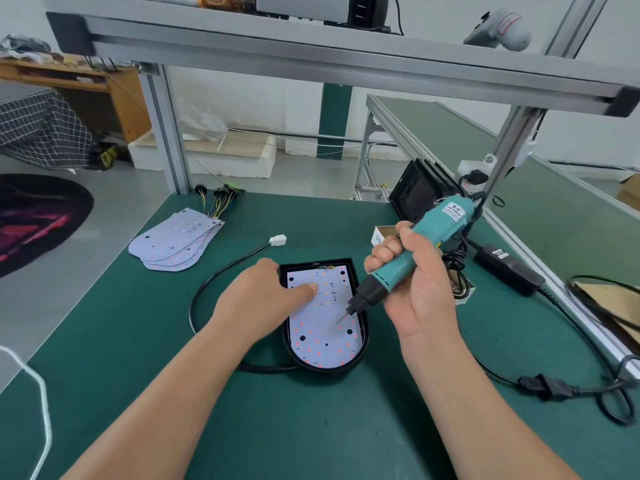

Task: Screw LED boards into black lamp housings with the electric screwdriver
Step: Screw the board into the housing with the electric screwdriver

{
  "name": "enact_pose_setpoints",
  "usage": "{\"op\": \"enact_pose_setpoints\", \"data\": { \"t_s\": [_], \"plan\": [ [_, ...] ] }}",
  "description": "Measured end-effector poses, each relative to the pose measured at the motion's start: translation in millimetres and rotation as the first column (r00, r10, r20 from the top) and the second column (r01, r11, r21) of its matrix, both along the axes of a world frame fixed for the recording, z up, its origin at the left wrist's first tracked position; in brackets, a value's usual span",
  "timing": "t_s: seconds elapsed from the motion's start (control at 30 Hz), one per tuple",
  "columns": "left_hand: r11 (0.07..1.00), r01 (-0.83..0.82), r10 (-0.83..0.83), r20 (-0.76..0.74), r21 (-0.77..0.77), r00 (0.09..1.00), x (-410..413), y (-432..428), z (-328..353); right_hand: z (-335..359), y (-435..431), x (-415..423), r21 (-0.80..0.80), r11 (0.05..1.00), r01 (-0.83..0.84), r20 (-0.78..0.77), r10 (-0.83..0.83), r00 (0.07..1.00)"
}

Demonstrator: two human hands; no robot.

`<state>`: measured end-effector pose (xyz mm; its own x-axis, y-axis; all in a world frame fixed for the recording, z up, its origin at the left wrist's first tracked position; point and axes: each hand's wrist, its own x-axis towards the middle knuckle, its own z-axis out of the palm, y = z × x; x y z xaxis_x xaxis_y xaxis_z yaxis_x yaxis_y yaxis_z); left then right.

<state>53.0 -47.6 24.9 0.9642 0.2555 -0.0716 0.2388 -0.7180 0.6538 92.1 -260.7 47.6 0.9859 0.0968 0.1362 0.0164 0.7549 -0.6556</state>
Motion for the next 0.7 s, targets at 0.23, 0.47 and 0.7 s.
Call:
{"op": "enact_pose_setpoints", "data": {
  "t_s": [0.23,0.47,0.7],
  "plan": [
    [0.932,0.178,-0.17,0.054,-0.315,0.984,9,2,-10,2,8,-6,-0.082,0.995,-0.061,0.048,0.065,0.997],
    [0.907,0.137,-0.14,0.023,-0.397,0.99,7,-1,-4,5,9,-9,-0.145,0.988,-0.053,0.081,0.065,0.995],
    [0.906,0.136,-0.142,0.016,-0.402,0.99,8,-1,-5,4,10,-12,-0.241,0.969,-0.054,0.155,0.093,0.983]
  ]
}}
